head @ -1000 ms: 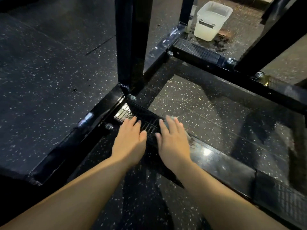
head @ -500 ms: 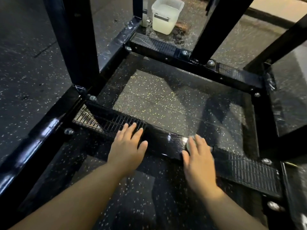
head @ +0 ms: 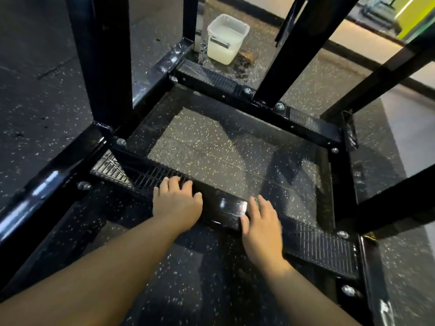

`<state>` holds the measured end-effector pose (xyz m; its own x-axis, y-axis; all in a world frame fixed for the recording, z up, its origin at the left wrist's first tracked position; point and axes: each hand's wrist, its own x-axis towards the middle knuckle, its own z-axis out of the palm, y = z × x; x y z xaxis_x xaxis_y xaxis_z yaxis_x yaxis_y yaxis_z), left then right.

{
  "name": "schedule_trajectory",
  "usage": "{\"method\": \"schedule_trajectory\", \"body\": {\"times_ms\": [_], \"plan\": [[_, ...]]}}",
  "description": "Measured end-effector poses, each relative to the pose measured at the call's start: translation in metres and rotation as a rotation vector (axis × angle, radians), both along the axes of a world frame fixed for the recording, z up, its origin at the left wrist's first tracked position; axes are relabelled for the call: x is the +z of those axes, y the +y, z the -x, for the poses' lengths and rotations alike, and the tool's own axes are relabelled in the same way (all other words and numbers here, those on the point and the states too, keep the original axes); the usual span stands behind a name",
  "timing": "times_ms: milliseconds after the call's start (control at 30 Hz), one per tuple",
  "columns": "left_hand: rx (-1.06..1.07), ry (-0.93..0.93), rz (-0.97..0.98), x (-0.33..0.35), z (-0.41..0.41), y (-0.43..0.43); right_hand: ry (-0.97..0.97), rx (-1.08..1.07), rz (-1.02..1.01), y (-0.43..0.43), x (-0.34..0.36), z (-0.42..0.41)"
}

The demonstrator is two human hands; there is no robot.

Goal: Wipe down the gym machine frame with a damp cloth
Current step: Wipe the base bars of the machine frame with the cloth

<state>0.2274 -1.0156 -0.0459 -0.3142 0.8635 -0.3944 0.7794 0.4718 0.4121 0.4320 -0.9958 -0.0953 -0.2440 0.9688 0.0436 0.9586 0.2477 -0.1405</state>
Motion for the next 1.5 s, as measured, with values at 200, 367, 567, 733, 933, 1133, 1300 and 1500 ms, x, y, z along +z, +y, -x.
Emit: {"method": "schedule_trajectory", "body": {"times_ms": [200, 367, 567, 733, 933, 1133, 1300, 1500], "plan": [[-0.093, -0.049, -0.192, -0.009, -0.050, -0.005, 0.155, 0.358, 0.081, -0.001, 0.003, 0.040], [-0.266, -0.141, -0.087, -0.003, -0.062, -0.015, 0.142, 0.001, 0.025, -0.039, 0.001, -0.085], [-0.415, -0.066, 0.056, -0.004, -0.102, -0.009, 0.050, -0.157, 0.075, 0.009, -0.004, -0.102], [-0.456, 0.025, 0.147, -0.010, -0.108, -0.011, 0.042, -0.082, 0.057, -0.008, -0.002, -0.113], [-0.484, 0.114, 0.185, -0.003, -0.114, -0.003, -0.049, -0.158, 0.136, 0.018, -0.011, -0.148], [-0.477, 0.113, 0.235, -0.003, -0.120, -0.004, 0.041, -0.239, 0.126, -0.032, 0.000, -0.158], [-0.495, 0.127, 0.219, 0.000, -0.118, 0.002, 0.003, -0.328, 0.068, -0.012, -0.004, -0.183], [-0.494, 0.121, 0.229, 0.000, -0.118, 0.001, 0.196, -0.419, 0.104, 0.004, 0.006, -0.171]]}}
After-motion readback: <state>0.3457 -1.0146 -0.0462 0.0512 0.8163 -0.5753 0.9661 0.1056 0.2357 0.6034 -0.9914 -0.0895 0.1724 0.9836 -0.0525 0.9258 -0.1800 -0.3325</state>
